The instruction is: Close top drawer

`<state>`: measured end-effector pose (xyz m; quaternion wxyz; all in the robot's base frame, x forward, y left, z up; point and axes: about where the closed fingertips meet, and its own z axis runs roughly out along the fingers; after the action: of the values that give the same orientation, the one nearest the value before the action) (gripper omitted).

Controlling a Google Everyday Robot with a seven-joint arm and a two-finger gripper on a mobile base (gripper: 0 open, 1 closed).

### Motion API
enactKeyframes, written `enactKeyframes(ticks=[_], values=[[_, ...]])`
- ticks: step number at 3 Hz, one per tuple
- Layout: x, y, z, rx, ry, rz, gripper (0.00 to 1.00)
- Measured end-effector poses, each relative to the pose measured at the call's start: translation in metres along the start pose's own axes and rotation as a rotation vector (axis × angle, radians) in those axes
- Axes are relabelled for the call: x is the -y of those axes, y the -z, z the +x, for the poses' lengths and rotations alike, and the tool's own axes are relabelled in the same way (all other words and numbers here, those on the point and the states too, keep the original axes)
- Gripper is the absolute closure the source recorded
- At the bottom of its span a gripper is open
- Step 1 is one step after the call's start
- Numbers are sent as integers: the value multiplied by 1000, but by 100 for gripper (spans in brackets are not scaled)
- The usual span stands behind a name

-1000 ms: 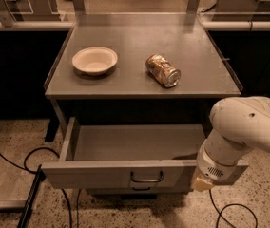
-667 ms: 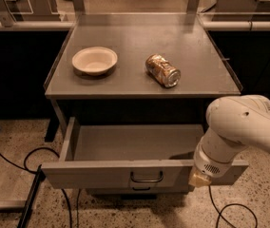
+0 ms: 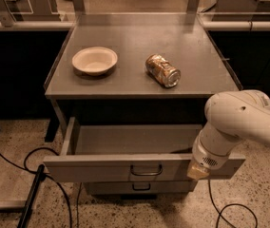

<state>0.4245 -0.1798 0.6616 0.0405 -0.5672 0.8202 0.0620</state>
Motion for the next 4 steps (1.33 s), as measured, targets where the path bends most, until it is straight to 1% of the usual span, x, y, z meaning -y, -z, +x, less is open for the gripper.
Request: enactKeyframes(ticks=[1,2,4], values=[[0,0,0,0,0,0,81],[0,0,0,0,0,0,59],[0,0,0,0,0,0,12]])
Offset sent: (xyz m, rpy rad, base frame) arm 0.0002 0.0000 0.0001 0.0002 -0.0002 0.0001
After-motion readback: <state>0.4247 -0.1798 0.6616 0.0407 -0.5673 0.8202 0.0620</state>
